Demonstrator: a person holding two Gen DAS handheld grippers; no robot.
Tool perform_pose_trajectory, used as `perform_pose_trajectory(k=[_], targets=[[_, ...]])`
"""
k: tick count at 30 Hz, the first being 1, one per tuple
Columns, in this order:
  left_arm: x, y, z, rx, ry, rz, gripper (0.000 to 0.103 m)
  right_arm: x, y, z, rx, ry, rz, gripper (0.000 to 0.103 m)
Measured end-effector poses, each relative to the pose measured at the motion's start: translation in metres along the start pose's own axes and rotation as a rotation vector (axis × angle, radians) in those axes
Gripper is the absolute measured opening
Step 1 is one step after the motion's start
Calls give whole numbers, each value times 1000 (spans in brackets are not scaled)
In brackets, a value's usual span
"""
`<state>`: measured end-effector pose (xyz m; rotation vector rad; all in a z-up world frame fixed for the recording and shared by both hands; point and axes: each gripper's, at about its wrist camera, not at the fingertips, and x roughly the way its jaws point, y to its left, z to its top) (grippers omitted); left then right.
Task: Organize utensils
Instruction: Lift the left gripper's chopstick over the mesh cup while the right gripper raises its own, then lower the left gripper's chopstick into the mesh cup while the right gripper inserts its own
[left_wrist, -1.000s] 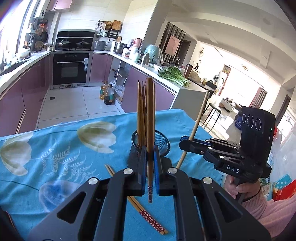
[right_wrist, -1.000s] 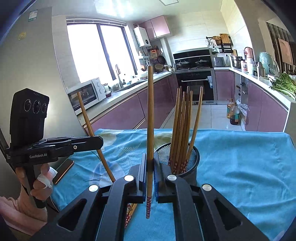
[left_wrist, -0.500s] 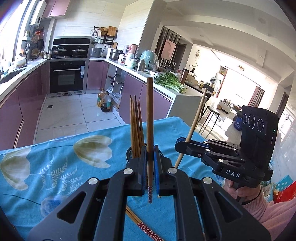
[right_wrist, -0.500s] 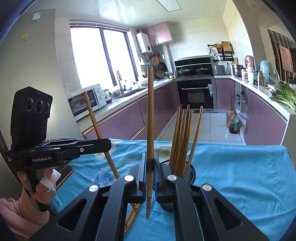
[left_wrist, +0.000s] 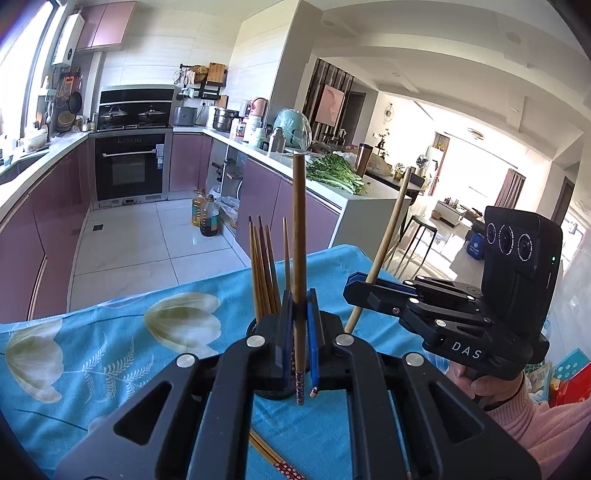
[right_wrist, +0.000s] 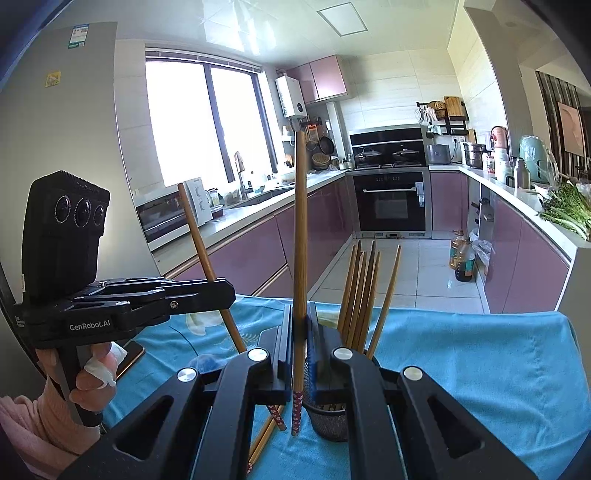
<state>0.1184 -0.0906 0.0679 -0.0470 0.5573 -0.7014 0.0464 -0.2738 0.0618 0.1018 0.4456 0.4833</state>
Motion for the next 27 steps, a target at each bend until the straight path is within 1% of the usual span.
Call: perform_pose_trajectory(k=[10,18,27], targets=[[0,-6,16,27,-33,2,8,2,1,9,-10,-18,-6,6],[2,-9,20,38,-43,13,8,4,1,13,-15,-33,-17,6],[13,-13,19,55,-30,39,8,16,-2,16,-4,-29,-30,6]])
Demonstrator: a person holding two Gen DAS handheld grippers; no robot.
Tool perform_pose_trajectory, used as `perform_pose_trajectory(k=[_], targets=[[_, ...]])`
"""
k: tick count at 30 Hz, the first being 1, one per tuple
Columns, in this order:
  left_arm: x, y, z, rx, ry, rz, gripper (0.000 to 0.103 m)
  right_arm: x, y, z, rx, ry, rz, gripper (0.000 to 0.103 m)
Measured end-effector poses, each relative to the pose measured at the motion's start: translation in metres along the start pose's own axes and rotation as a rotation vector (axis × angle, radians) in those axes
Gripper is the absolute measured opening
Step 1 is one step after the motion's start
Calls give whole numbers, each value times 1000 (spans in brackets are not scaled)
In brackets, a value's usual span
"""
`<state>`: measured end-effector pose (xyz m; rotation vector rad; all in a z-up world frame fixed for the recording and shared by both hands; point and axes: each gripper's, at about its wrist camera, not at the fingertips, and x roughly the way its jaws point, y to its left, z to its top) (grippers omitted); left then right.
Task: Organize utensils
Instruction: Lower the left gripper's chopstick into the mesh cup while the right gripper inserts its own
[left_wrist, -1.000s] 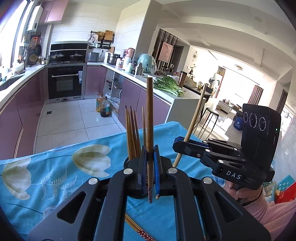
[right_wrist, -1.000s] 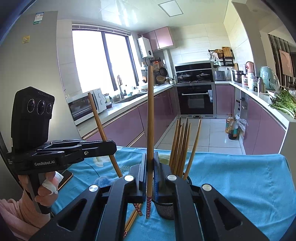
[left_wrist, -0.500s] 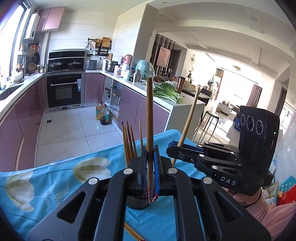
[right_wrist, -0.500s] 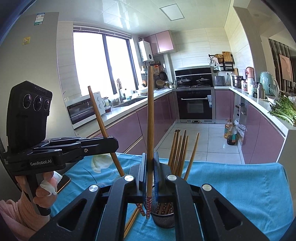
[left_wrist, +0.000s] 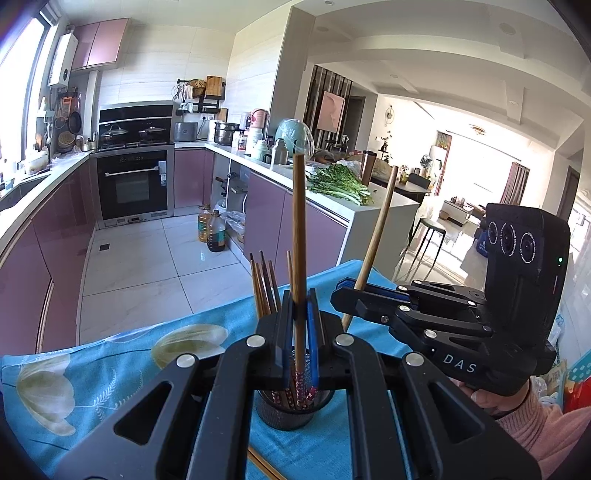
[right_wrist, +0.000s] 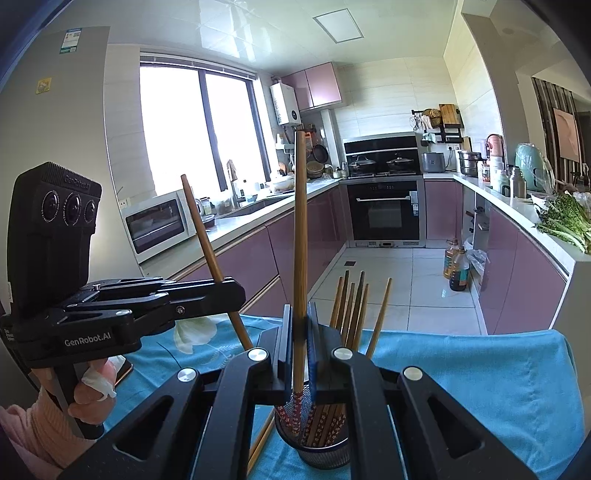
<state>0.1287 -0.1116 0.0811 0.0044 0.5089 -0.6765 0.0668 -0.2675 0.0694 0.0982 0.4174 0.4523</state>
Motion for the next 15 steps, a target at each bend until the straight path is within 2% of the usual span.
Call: perform_pose_trajectory(k=[15], targets=[[11,-20,-25,35,100,16,8,26,-1,-10,16,93,-14,6]])
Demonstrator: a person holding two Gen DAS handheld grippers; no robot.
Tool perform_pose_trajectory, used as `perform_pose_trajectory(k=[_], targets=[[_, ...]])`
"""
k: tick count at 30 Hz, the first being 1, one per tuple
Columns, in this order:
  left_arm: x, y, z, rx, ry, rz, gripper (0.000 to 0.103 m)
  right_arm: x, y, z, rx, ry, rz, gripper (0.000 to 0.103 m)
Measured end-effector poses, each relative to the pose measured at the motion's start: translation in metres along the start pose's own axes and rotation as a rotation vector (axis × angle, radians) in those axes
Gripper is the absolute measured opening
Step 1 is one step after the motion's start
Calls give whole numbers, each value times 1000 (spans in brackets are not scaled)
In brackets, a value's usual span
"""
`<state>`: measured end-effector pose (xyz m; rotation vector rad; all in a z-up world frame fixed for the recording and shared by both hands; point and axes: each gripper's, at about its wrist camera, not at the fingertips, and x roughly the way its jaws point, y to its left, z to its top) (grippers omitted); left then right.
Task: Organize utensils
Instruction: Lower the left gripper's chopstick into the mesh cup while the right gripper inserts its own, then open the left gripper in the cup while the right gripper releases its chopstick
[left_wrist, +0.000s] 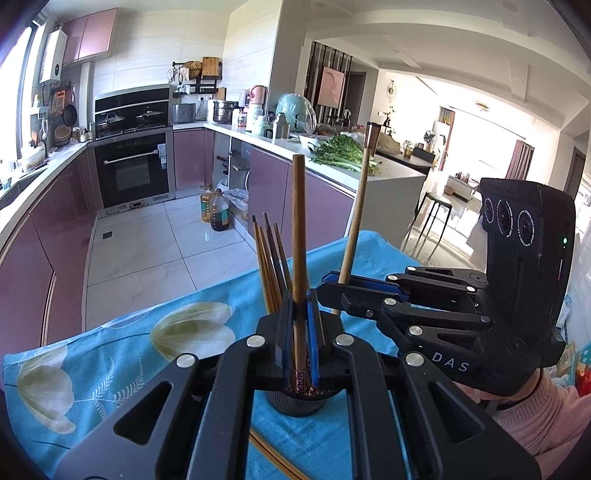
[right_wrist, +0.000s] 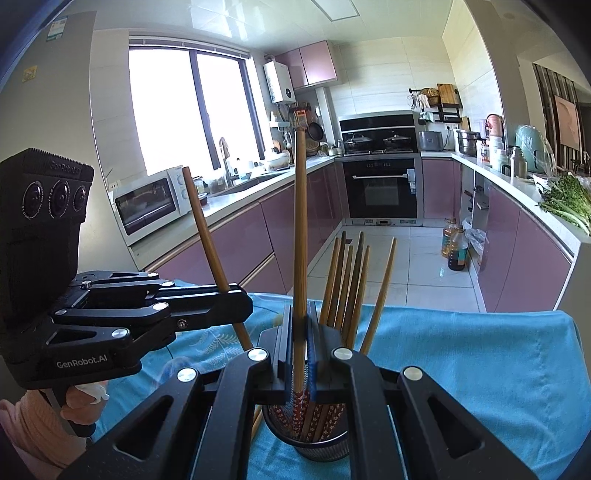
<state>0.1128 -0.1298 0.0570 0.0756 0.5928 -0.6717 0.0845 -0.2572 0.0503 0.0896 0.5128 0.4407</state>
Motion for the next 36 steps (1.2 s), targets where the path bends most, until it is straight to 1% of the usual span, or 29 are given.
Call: perform_pose_trajectory(k=[5,8,12,21,25,27,30,32,36], targets=[[4,-3,-4,14,44,-3,8,9,-4,-7,12,36,-2,6],[8,4,3,18,74,-9,8,15,-6,-10,21,56,-3,6],[18,6,4,15,110,-14,8,22,-11,-14,29,79,-11,6],[46,20,10,-8,154,-5,8,37,-23,-17,59,111,-27,6],[52,23,9,-18,156,-5,9,39,-26,-17,72,110,-37,7],[53,25,7,-18,149,3,12,38,-28,-18,78,107,-41,8],[50,29,5,-32,139,7,15,35,-32,-20,94,100,-48,14],[48,33,3,-43,130,5,16,33,-32,-21,96,93,-49,14],[37,37,-1,-55,95,30,19,27,-28,-23,89,84,-42,14]])
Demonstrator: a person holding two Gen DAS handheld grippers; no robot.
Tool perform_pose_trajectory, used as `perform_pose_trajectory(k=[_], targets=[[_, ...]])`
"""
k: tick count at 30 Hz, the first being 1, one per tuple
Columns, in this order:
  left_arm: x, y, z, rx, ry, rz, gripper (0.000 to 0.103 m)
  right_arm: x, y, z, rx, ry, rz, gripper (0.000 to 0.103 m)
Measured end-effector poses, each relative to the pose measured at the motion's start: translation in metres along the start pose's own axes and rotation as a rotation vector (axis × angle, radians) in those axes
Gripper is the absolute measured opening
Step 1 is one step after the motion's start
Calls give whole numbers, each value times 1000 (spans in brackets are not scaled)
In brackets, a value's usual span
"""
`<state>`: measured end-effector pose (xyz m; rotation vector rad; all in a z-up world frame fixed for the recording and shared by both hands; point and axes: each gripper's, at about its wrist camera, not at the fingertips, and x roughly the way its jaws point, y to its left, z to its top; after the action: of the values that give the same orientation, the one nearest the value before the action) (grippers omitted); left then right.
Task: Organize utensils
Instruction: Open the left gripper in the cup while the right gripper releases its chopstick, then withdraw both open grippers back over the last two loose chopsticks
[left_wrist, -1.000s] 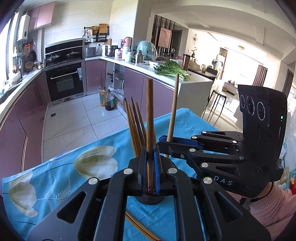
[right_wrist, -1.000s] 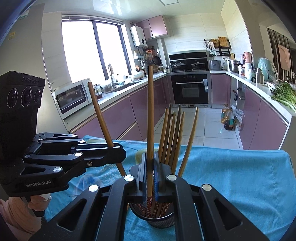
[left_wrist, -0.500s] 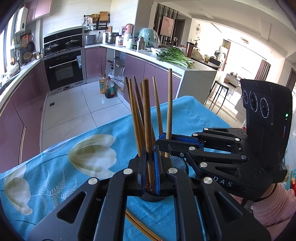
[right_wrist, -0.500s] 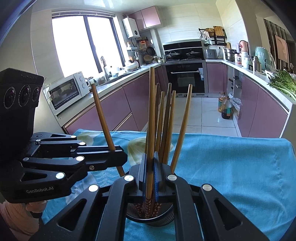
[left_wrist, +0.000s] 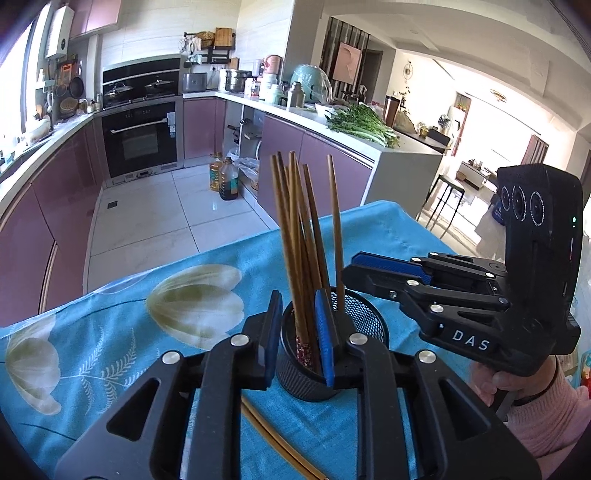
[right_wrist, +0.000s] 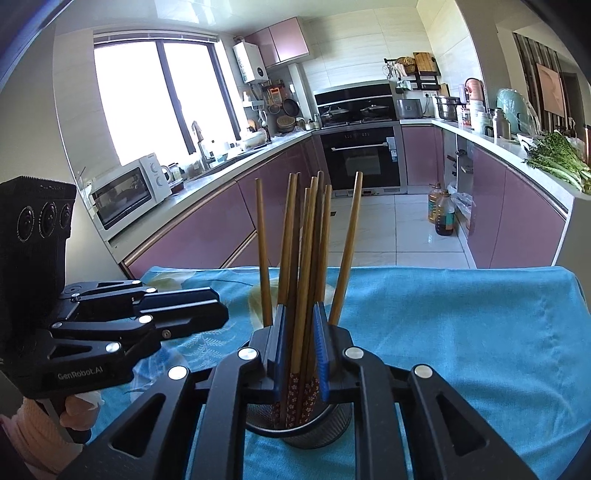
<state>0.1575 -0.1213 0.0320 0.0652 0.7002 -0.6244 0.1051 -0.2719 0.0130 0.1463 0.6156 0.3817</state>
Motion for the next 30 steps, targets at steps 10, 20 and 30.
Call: perform_pose_trajectory(k=[10,20,30], targets=[[-50,4,-29,-15,-137,81,47,-30,23,-13,-83,-29,98,35],[-59,33,-91,-102,-72,169,59,-5,50,-63,-129,136,175,41],[-35,41,-138,-158,19,221,59,25,54,-102,-83,251,152,41]])
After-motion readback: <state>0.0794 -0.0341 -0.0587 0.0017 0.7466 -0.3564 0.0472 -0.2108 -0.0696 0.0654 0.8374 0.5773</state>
